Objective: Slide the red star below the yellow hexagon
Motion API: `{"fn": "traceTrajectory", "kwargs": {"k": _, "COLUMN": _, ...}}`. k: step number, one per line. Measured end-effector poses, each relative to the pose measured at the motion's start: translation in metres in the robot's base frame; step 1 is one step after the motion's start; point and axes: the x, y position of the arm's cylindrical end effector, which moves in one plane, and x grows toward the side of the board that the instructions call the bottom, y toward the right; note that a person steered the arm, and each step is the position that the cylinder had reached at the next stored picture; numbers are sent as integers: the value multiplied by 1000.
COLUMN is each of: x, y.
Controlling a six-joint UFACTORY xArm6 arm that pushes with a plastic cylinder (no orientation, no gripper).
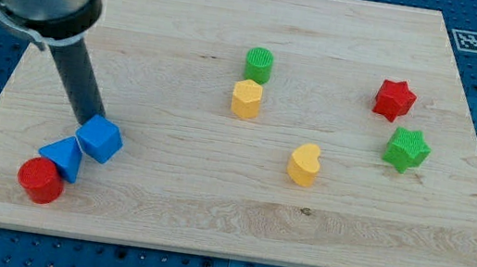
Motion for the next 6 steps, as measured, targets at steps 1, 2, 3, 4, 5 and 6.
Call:
{"fn": "traceTrajectory", "kwargs": {"k": 1, "x": 1, "y": 15}}
{"fn": "traceTrajectory", "kwargs": {"k": 2, "x": 21, "y": 20}}
{"fn": "traceTrajectory", "kwargs": {"k": 3, "x": 36, "y": 20}}
{"fn": "traceTrajectory", "kwargs": {"k": 4, "x": -26, "y": 31}}
{"fn": "traceTrajectory", "kwargs": {"k": 5, "x": -96, "y": 32}}
{"fn": "traceTrajectory", "kwargs": {"k": 6, "x": -171, "y": 80}}
